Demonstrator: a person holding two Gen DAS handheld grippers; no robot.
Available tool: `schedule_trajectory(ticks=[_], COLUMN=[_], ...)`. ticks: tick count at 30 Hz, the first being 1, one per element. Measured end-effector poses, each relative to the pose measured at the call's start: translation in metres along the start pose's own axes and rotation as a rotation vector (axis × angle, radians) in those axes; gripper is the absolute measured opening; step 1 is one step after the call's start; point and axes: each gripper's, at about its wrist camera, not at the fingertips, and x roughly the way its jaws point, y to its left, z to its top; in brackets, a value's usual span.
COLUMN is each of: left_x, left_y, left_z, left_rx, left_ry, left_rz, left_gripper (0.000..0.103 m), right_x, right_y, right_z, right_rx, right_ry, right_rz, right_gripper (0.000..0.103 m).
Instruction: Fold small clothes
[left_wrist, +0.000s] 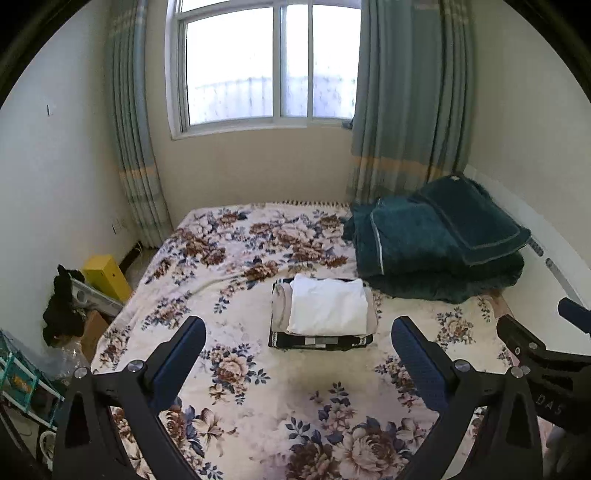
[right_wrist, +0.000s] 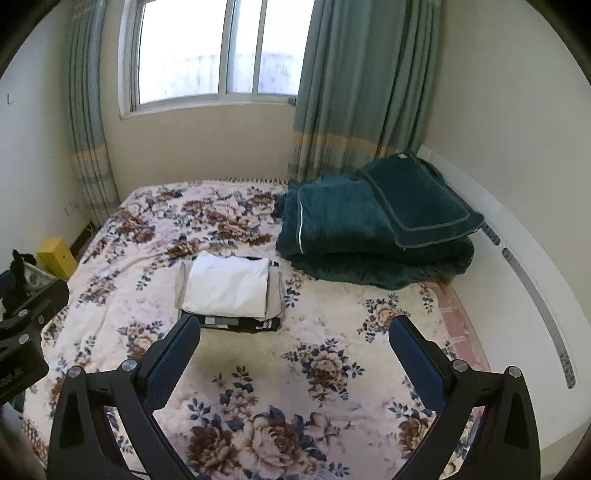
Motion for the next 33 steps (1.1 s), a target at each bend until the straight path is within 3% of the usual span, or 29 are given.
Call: schedule_trajectory(ticks=[11, 20, 33], left_x=[-0.059, -0.069, -0.078], left_y=[-0.002, -0.009, -0.011], left_z=[-0.014, -0.021, -0.021], left_rx=[-0.017, -0.02, -0.033], left_ry=[-0.031, 0.014, 0.004], left_rz=[0.02, 0.019, 0.046], left_gripper=[0.103, 0.103, 0.103], right_x=[-0.094, -0.094, -0.095], right_y=[-0.017, -0.022, -0.027], right_z=[-0.004, -0.005, -0.003], right_rx=[-0.005, -0.019, -0.025], right_ry=[-0.073, -0.038, -0.048], right_rz=[0.038, 0.069, 0.07], right_gripper=[0.103, 0.103, 0.103])
